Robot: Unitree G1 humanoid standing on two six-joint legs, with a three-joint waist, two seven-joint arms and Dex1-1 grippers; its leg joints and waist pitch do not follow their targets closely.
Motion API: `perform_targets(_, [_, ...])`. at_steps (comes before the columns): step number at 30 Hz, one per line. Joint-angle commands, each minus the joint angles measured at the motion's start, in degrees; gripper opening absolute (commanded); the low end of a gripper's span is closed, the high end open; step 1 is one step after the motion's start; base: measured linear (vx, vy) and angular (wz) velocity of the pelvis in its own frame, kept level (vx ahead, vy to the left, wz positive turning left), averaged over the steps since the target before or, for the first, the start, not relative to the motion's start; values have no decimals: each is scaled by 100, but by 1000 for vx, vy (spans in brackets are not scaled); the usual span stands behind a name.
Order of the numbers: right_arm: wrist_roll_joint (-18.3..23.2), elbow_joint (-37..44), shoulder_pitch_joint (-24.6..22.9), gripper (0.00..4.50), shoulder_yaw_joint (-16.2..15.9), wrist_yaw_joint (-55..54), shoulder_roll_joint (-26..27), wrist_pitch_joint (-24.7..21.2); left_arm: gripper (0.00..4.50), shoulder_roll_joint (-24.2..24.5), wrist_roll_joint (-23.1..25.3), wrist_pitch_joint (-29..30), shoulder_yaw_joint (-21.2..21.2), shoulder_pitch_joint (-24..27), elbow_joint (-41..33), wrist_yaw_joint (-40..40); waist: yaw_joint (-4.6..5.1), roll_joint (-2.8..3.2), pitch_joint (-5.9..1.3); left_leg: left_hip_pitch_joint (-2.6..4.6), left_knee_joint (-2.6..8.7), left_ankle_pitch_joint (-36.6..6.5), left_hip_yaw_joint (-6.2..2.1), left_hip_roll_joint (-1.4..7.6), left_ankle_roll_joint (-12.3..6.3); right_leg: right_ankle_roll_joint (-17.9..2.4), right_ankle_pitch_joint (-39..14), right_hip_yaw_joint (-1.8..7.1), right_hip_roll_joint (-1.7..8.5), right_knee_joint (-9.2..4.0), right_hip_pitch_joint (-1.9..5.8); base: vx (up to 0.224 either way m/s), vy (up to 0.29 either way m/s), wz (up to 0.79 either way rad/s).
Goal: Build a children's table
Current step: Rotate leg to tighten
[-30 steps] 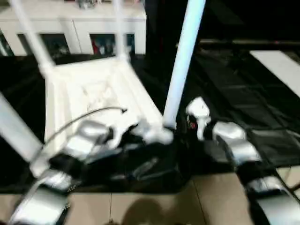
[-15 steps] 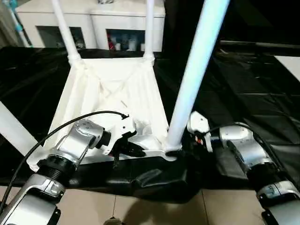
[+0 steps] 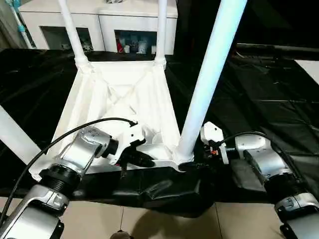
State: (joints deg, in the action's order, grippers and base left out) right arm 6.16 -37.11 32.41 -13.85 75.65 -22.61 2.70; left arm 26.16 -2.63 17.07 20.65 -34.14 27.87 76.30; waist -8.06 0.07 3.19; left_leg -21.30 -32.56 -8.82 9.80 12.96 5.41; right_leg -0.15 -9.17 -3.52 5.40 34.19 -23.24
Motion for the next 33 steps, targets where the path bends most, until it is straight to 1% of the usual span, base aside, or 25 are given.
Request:
perform_targets(1, [37, -7, 33, 331, 97, 70, -12, -31, 0, -14, -92, 53, 58, 8, -127, 207, 45, -9, -422, 83, 347, -1451, 78, 2, -160, -1267, -1284, 156, 183, -330, 262, 0, 0, 0])
perform_targets(2, [33, -18, 34, 331, 97, 67, -13, -29, 0, -19, -93, 56, 59, 3, -122, 208, 44, -11, -424, 78, 342, -1423, 78, -1, -165, -1279, -1238, 156, 181, -323, 268, 0, 0, 0])
perform_targets(5, [3, -70, 47, 299, 93, 25, -13, -22, 0, -31, -86, 41, 60, -16, -94, 202, 43, -3, -427, 79, 338, -1421, 78, -4, -165, -1292, -1216, 154, 181, -320, 272, 0, 0, 0])
perform_targets(6, [3, -70, 47, 299, 93, 25, -13, -22, 0, -31, -86, 41, 60, -16, -94, 202, 43, -6, -424, 80, 340, -1439, 78, -4, -161, -1289, -1240, 153, 180, -324, 272, 0, 0, 0])
perform_targets(7, [-28, -122, 68, 285, 98, -48, -6, -33, 0, -36, -80, 33, 61, -29, -78, 197, 46, 2, -427, 82, 339, -1436, 77, -1, -159, -1297, -1227, 154, 181, -323, 270, 0, 0, 0])
perform_targets(9, [-40, -169, 86, 277, 115, -129, 13, -42, 0, -40, -73, 31, 63, -41, -71, 194, 42, 36, -429, 83, 339, -1468, 73, -4, -139, -1305, -1214, 152, 179, -321, 273, 0, 0, 0])
perform_targets(10, [-33, -171, 87, 273, 120, -144, 19, -44, 0, -40, -72, 31, 64, -42, -71, 194, 48, 27, -428, 82, 340, -1480, 74, -4, -136, -1306, -1208, 151, 176, -323, 273, 0, 0, 0])
perform_targets(20, [71, -149, 22, 268, 165, -252, 132, -63, 0, -58, -83, 48, 48, -60, -60, 193, 51, 37, -432, 88, 334, -1529, 73, -7, -126, -1363, -1136, 148, 173, -313, 277, 0, 0, 0])
perform_targets(21, [78, -245, 26, 268, 256, -555, 270, -68, 0, -109, -87, 13, -5, -79, -6, 90, 53, 34, -427, 86, 338, -1556, 70, -8, -117, -1348, -1195, 146, 173, -319, 280, 0, 0, 0])
perform_targets(22, [79, -263, 27, 268, 273, -613, 296, -69, 0, -118, -88, 7, -15, -82, 4, 71, 63, 37, -424, 81, 337, -1567, 73, -10, -113, -1343, -1223, 151, 177, -319, 271, 0, 0, 0])
perform_targets(23, [7, -464, 67, 268, 389, -1234, 500, -44, 0, -254, -103, -7, -125, -122, 126, -187, 65, 62, -419, 87, 344, -1624, 65, -15, -70, -1318, -1351, 151, 184, -330, 269, 0, 0, 0])
perform_targets(24, [-49, -606, 97, 268, 465, -1671, 640, -25, 0, -350, -114, -14, -202, -150, 213, -369, 117, 44, -394, 69, 361, -1696, 61, -33, 25, -1257, -1539, 152, 186, -351, 257, 0, 0, 0])
perform_targets(25, [-57, -803, 147, 268, 607, -2252, 836, -57, 0, -489, -79, -34, -287, -207, 374, -688, 123, 36, -395, 85, 372, -1785, 45, -37, 82, -1208, -1707, 142, 197, -366, 272, 0, 0, 0])
perform_targets(26, [-57, -803, 147, 268, 607, -2252, 836, -57, 0, -489, -79, -34, -287, -207, 374, -688, 196, 45, -390, 78, 381, -1890, 32, -49, 154, -1118, -1948, 138, 198, -387, 274, 0, 0, 0])
perform_targets(27, [-14, -998, 192, 268, 771, -2857, 1068, -130, 0, -666, 3, -65, -347, -286, 598, -1103, 241, 59, -389, 92, 385, -1983, 26, -49, 185, -1055, -2109, 138, 199, -413, 254, 0, 0, 0])
perform_targets(28, [11, -1095, 219, 267, 853, -3162, 1183, -167, 0, -758, 42, -65, -374, -328, 715, -1310, 257, 50, -387, 98, 383, -2027, 18, -53, 202, -1039, -2160, 130, 198, -416, 257, 0, 0, 0])
perform_targets(29, [42, -1403, 321, 267, 1052, -4086, 1483, -272, 0, -1045, 127, -65, -446, -442, 1011, -1880, 318, 105, -379, 80, 387, -2076, 17, -61, 205, -1034, -2171, 135, 189, -423, 248, 0, 0, 0])
perform_targets(30, [42, -1403, 321, 267, 1052, -4086, 1483, -272, 0, -1045, 127, -65, -446, -442, 1011, -1880, 339, 79, -376, 114, 387, -2199, 5, -69, 234, -969, -2396, 115, 193, -463, 241, 0, 0, 0])
perform_targets(31, [31, -1741, 455, 267, 1200, -4977, 1760, -297, 0, -1385, 142, -27, -560, -580, 1331, -2475, 372, 91, -382, 85, 380, -2173, 3, -88, 214, -927, -2462, 111, 195, -457, 254, 0, 0, 0])
perform_targets(32, [31, -1741, 455, 267, 1200, -4977, 1760, -297, 0, -1385, 142, -27, -560, -580, 1331, -2475, 389, 87, -374, 83, 380, -2160, 7, -86, 212, -908, -2497, 114, 194, -478, 241, 0, 0, 0])
perform_targets(33, [14, -1906, 529, 267, 1265, -5385, 1894, -246, 0, -1563, 131, -35, -651, -666, 1525, -2798, 387, 98, -376, 122, 363, -2210, 19, -100, 187, -865, -2616, 107, 188, -513, 206, 0, 0, 0])
